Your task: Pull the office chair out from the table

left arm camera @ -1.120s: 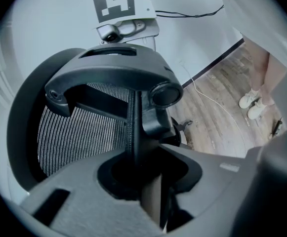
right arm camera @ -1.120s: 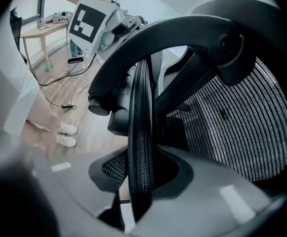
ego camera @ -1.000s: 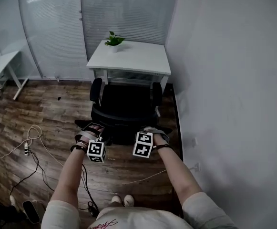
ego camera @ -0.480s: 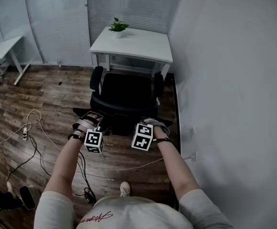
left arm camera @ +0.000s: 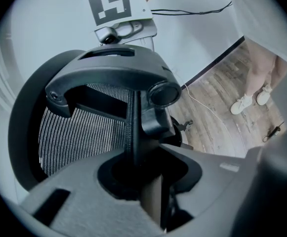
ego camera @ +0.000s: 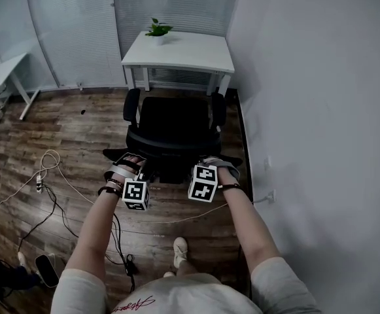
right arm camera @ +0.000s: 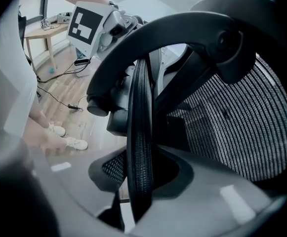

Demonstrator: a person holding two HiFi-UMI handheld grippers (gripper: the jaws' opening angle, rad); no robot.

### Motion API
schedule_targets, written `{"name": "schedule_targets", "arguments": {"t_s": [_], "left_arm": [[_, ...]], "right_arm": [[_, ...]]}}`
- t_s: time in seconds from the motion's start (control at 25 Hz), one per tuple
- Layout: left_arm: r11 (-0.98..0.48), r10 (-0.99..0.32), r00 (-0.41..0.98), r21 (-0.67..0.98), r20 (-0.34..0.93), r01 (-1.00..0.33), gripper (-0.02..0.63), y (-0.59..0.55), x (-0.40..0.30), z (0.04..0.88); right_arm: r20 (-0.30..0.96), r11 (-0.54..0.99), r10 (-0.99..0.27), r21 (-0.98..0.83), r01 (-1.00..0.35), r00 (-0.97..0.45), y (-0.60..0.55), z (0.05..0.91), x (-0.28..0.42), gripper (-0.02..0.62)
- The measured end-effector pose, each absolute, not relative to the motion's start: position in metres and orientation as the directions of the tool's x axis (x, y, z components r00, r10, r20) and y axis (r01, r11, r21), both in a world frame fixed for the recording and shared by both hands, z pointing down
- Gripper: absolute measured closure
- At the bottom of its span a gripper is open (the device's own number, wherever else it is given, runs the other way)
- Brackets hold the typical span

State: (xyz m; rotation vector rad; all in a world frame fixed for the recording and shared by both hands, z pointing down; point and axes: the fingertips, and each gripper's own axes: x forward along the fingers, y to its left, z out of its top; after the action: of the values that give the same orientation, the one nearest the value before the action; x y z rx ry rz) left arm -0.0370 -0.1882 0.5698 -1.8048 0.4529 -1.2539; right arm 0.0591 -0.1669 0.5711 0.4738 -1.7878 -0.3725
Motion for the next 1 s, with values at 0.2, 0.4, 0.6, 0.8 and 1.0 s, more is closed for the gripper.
{"name": "schedule_targets", "arguments": {"t_s": [0.2,0.4,0.6,0.8,1.0], "left_arm": [[-0.565,-0.691,0.427,-0.804,0.583,0.185,0.502,-0.169,-0.041,0.577],[-0.554,-0.696,0.433,-0.812,0.573,0.186,0.502,-0.150,-0.047,0.575],[-0.556,-0.693,0.435,-0.810,0.575,0.185,0.502,-0.128,-0.053,0.578],[-0.553,-0.693,0.438,-0.812,0.573,0.188,0.502,-0.114,-0.055,0.577],[-0.548,-0.691,0.446,-0.815,0.569,0.190,0.502,-0.098,-0.056,0.575]], "right_arm": [[0.835,0.866,-0.499,0.480,-0.137,-0.231,-0.147,0.574,0.054,0.485],[0.835,0.866,-0.501,0.481,-0.139,-0.229,-0.127,0.574,0.048,0.485],[0.835,0.864,-0.503,0.483,-0.141,-0.222,-0.105,0.577,0.044,0.485],[0.836,0.863,-0.505,0.486,-0.139,-0.214,-0.089,0.579,0.043,0.485],[0.824,0.850,-0.526,0.510,-0.129,-0.211,-0.075,0.579,0.040,0.488]]}}
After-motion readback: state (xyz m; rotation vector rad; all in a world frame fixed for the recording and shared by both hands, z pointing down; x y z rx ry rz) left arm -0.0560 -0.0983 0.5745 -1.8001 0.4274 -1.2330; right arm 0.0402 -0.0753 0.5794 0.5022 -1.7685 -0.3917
